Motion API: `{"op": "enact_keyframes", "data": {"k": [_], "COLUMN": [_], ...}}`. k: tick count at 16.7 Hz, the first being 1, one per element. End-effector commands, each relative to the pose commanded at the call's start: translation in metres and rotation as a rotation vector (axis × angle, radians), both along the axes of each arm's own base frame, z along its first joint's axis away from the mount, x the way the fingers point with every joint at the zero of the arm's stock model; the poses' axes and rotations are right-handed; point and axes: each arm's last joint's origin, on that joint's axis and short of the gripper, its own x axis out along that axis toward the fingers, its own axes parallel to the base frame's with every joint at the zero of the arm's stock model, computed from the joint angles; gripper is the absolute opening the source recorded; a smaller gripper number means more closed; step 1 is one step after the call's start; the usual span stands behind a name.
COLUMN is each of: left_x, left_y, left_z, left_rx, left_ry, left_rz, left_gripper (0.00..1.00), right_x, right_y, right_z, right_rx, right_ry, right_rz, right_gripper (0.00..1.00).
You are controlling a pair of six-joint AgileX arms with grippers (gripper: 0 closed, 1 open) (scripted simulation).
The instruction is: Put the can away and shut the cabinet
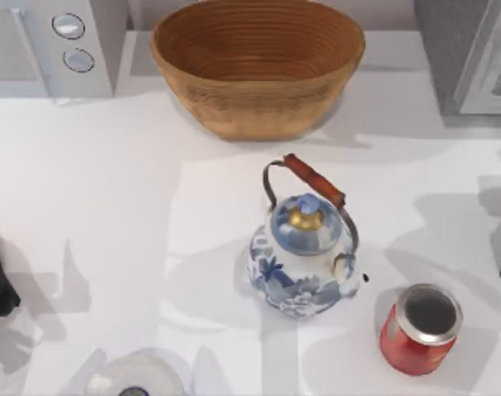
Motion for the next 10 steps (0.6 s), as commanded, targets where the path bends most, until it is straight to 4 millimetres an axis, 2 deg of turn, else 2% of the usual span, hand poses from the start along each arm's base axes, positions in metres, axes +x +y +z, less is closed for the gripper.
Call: {"op": "enact_keyframes", "data": {"k": [3, 6, 10], "left_x": [0.0000, 0.0000, 0.0000], "left_y": [0.0000, 0.0000, 0.0000], "left_z": [0.0000, 0.0000, 0.0000], "left_rx": [0.000, 0.000, 0.000], "left_ry": [0.000, 0.000, 0.000], "left_rz": [0.000, 0.000, 0.000], "left_gripper": [1.00, 1.00, 1.00], "right_x": [0.0042, 0.0042, 0.0042], "right_y": [0.0015, 0.0015, 0.0015], "right_z": [-0.0116, -0.0118, -0.0118], "right_rx": [0.000, 0.000, 0.000], "right_ry": [0.000, 0.000, 0.000], "right_rz": [0.000, 0.000, 0.000], "right_gripper": [1.00, 1.00, 0.70]}}
